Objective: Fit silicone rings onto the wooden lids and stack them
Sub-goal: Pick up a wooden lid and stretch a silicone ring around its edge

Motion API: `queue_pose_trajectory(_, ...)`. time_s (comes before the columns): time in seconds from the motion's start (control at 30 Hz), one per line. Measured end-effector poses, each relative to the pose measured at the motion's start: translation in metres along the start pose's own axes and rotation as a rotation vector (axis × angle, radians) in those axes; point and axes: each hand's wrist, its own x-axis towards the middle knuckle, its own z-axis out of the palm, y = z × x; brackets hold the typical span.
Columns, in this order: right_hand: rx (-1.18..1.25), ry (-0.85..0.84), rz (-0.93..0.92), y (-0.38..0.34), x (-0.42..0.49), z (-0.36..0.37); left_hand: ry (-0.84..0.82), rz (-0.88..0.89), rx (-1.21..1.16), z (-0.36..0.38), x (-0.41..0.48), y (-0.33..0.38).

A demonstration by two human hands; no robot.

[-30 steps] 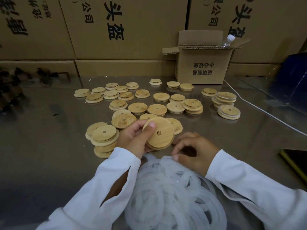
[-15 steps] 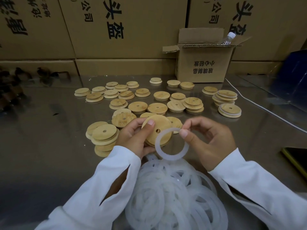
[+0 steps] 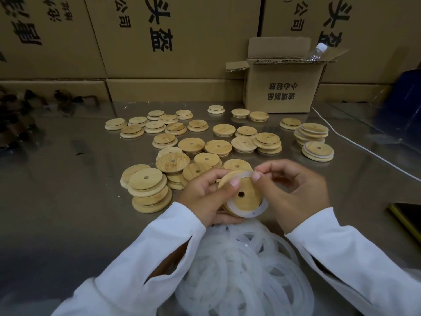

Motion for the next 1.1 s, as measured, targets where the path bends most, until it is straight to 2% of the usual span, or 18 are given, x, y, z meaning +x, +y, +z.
queue_pose_trajectory(0.23,-0.041,0.032,-0.045,-0.0003,-0.0004,0.0007,-0.018,0.020,0.053,-0.0008,-0.0001,-0.0038)
queue_pose_trajectory(0.57,-0.123,-0.067,0.029,0.0081,0.0014,-0.0013,-0.008,0.017,0.027,-0.0018,0.0004,-0.0032)
queue_pose_trajectory(0.8,-0.062,-0.044,0.034,0.0057,0.0009,-0.0006,-0.018,0.056,0.027,-0.0004,-0.0012,-0.0020)
queue_pose_trajectory(1.1,-0.075,-0.054,0.018,0.0070,0.0012,0.0001,0.054,0.103,0.089,0.0011,-0.0016,-0.0020)
